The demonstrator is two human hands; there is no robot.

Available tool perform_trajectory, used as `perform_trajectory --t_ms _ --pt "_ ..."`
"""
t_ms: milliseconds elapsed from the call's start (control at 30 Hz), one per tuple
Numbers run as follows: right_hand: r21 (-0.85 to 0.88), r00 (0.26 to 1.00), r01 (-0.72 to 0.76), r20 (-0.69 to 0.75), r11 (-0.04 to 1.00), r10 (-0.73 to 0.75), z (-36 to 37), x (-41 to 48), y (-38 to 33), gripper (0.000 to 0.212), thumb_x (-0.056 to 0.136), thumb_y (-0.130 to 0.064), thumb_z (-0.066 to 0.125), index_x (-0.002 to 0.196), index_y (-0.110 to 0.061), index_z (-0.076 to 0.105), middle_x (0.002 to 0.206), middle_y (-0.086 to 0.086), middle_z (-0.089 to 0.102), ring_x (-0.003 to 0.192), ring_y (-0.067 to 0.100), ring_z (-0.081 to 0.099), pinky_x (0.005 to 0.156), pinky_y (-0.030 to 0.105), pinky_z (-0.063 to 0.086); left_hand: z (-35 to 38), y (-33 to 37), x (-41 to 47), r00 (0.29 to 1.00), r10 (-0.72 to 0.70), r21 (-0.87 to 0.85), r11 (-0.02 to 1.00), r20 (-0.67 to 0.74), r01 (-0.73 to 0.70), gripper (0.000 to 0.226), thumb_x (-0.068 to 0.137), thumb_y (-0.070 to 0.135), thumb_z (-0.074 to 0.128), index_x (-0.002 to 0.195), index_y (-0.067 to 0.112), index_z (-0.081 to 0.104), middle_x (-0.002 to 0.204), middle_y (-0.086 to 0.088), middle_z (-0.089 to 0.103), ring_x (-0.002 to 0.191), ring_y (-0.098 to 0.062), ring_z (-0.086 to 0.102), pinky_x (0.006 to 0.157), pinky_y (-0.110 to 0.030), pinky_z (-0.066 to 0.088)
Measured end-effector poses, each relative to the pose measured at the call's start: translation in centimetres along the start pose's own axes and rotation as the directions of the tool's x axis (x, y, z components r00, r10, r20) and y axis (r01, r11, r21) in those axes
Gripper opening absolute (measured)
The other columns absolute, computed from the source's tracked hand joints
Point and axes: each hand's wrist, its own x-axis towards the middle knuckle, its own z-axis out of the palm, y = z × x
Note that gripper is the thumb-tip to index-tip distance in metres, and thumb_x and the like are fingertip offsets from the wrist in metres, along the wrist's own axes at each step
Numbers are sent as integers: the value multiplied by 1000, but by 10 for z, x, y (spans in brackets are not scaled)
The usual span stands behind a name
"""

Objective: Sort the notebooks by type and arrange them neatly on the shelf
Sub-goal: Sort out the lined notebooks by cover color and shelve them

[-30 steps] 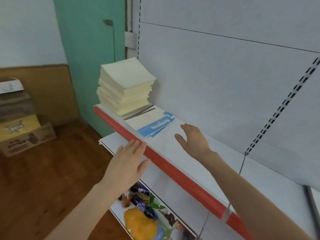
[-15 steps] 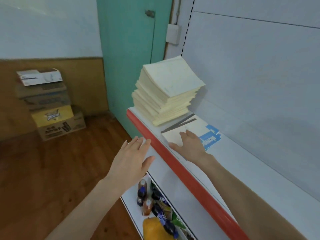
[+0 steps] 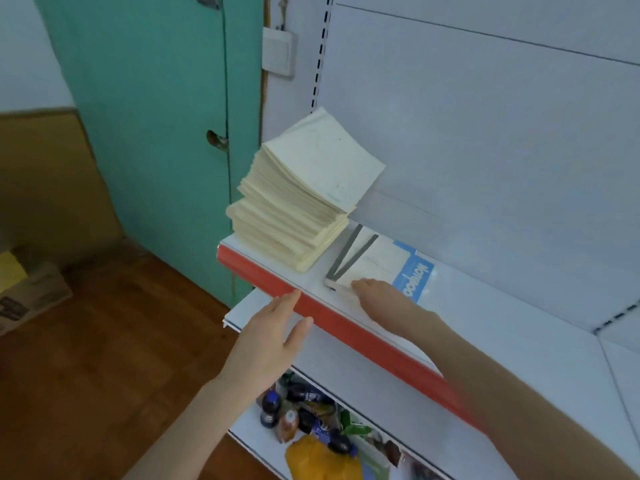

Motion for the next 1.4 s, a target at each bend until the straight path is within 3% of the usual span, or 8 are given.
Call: perform_trajectory --t_ms 100,233,300,433,600,833,967,1400 --pt "26 989 -93 -111 995 95 -25 -26 -5 52 89 6 36 139 -11 31 128 11 50 115 30 51 90 35 39 -7 1 8 985 -161 -492 854 59 169 51 94 37 44 142 20 35 142 1 43 128 -9 41 104 -21 32" --pt "66 956 -34 -287 997 52 -38 -77 -31 61 86 9 41 142 -14 31 129 8 53 108 29 57 85 33 43 -7 20 29 869 -293 -869 182 398 460 44 95 39 42 133 17 39 124 -16 54 111 -31 56 86 -45 49" --pt "23 918 161 -372 987 -141 -24 -102 -53 61 69 13 53 127 -6 50 112 10 66 91 26 67 73 29 52 -8 25 38 831 -257 -860 5 493 511 37 96 39 41 119 11 50 104 -17 63 94 -30 63 76 -43 53" --pt "164 902 377 -287 912 -322 -10 -119 -66 33 93 -12 44 122 -7 58 121 7 63 109 17 61 95 19 45 -6 23 39 801 -267 -750 283 536 597 25 96 11 45 117 9 59 94 -11 69 83 -26 65 68 -34 52" --pt "557 946 106 -312 823 89 -26 -72 -19 36 97 -24 44 131 -12 51 134 0 53 121 5 46 93 2 26 -17 9 21 803 -350 -702 394 482 593 35 93 -3 46 117 21 55 100 -8 65 88 -24 62 74 -37 52" --pt "236 985 -163 93 958 145 3 2 30 62 93 -43 47 142 -8 29 149 8 30 135 25 31 110 35 25 -34 -15 4 831 -405 -697 465 380 546 48 93 1 47 126 35 50 96 -3 70 92 -24 66 69 -37 53" --pt "96 997 -67 28 993 65 11 1 31 27 99 -31 38 111 -8 46 120 10 49 112 28 49 90 32 36 -38 -21 -3 834 -409 -687 483 370 542 49 94 4 48 131 36 46 101 -2 69 95 -23 65 72 -39 52" --pt "-110 981 -121 -167 987 102 0 -12 28 25 102 -20 30 114 -8 48 103 12 64 92 31 60 67 31 40 -43 -29 -15 839 -410 -712 461 359 530 46 94 5 47 128 36 46 103 -1 66 94 -21 62 64 -35 48"
